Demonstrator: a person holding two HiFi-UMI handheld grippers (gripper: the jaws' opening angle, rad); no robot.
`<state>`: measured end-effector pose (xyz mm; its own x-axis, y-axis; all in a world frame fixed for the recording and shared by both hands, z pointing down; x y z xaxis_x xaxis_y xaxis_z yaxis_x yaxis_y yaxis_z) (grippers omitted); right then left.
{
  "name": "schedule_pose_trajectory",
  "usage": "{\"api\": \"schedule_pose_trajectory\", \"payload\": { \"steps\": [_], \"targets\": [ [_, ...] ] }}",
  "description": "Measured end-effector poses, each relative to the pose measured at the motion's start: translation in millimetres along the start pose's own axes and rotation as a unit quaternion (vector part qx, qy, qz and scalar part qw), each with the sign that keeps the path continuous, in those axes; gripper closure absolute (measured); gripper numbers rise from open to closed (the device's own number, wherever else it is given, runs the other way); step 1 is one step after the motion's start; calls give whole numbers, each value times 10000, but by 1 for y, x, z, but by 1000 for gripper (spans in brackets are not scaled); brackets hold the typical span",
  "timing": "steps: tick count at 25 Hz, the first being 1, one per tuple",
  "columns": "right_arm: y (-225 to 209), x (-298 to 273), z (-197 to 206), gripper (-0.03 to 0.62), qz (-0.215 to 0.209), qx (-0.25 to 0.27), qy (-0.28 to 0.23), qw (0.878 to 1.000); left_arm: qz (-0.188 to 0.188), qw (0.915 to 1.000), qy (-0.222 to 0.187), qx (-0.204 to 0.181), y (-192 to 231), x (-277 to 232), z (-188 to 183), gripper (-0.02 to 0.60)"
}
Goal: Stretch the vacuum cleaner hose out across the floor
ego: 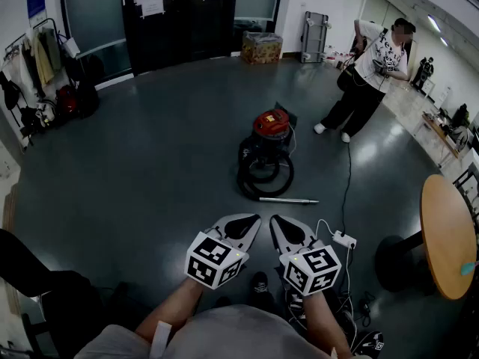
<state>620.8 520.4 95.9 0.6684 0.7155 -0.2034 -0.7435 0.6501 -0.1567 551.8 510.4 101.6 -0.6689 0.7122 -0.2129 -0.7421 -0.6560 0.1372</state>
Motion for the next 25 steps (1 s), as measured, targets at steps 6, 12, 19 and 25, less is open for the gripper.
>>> {"api": "schedule_pose_trajectory", "payload": {
  "steps": [6, 12, 19, 25],
  "targets": [
    [0, 1, 2, 588, -20, -138, -113, 9998, 17, 10000, 6, -11, 0, 0, 3, 572],
    [-2, 1, 4, 588, 29, -163, -64, 9998, 64, 10000, 49, -29, -1, -2, 4, 572],
    [-12, 0, 5, 588, 71, -199, -57, 9998, 93, 9999, 59, -42, 0, -12, 3, 572],
    [-34, -6, 4, 588, 55, -248, -6, 9997, 84, 9999, 103, -36, 2, -32, 0, 572]
  ]
}}
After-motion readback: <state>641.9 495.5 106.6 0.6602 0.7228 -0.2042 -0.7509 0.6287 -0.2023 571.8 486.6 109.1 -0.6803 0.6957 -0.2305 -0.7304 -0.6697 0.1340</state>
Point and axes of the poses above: the fingertips, and each gripper's own axes: x backward along the fingers, y to its left, z out of its underside, the point moved 3 cm from there along x, backward along the fingers, and after that the axes turned 11 degrees about -z, right-handed, at the moved point
